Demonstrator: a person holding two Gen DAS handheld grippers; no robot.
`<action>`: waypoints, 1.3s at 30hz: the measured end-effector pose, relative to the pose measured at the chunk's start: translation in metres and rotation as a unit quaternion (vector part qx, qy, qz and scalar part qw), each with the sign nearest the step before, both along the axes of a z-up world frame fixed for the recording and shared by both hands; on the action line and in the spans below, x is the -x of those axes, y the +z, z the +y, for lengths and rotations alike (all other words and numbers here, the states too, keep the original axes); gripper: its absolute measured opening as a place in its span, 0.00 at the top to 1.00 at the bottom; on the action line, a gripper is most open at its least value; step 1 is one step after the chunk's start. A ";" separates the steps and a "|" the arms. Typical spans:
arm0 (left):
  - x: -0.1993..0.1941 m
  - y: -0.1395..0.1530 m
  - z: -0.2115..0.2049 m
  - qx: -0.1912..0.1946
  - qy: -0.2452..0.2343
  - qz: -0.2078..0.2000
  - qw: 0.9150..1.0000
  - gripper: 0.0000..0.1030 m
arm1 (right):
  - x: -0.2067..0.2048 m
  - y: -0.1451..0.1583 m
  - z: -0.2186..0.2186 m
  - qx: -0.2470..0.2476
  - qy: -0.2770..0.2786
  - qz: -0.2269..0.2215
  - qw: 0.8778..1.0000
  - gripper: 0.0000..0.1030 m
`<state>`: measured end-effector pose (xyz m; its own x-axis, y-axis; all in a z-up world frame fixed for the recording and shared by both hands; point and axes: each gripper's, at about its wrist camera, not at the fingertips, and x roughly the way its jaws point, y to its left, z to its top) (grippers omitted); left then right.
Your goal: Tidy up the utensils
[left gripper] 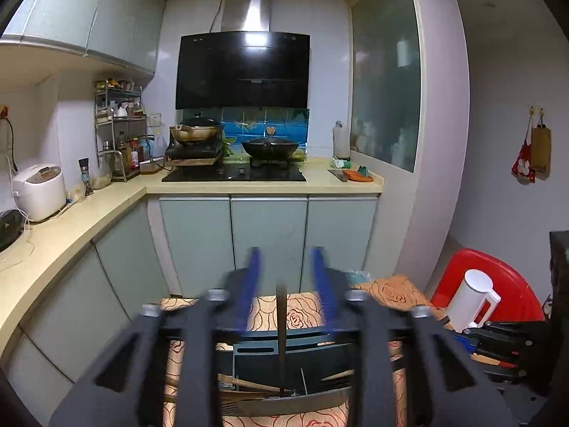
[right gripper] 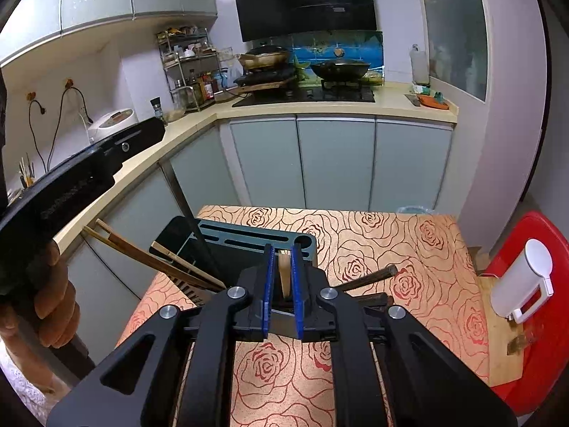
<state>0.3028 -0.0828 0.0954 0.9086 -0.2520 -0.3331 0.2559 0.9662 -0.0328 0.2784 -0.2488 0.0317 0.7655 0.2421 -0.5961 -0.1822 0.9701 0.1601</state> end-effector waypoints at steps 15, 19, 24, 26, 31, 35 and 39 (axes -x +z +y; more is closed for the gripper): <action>0.048 0.008 0.028 -0.007 0.007 -0.025 1.000 0.16 | 0.027 0.011 -0.003 -0.006 -0.002 -0.031 0.999 0.56; 0.059 -0.003 0.033 -0.013 0.014 -0.020 1.000 0.14 | 0.039 0.008 -0.006 -0.008 -0.005 -0.039 0.999 0.49; 0.077 -0.025 0.037 -0.031 0.022 -0.021 0.999 0.12 | 0.050 -0.001 -0.012 -0.010 -0.015 -0.046 0.999 0.42; 0.085 -0.036 0.038 -0.036 0.028 -0.019 0.999 0.11 | 0.057 -0.006 -0.013 -0.011 -0.022 -0.049 0.999 0.38; 0.104 -0.061 0.040 -0.052 0.048 -0.019 0.997 0.09 | 0.077 -0.017 -0.011 -0.014 -0.038 -0.058 0.997 0.22; 0.117 -0.082 0.043 -0.057 0.056 -0.007 0.997 0.09 | 0.096 -0.023 -0.004 -0.001 -0.055 -0.083 0.995 0.14; 0.128 -0.097 0.048 -0.068 0.073 -0.001 0.995 0.09 | 0.112 -0.031 0.003 0.009 -0.056 -0.096 0.994 0.11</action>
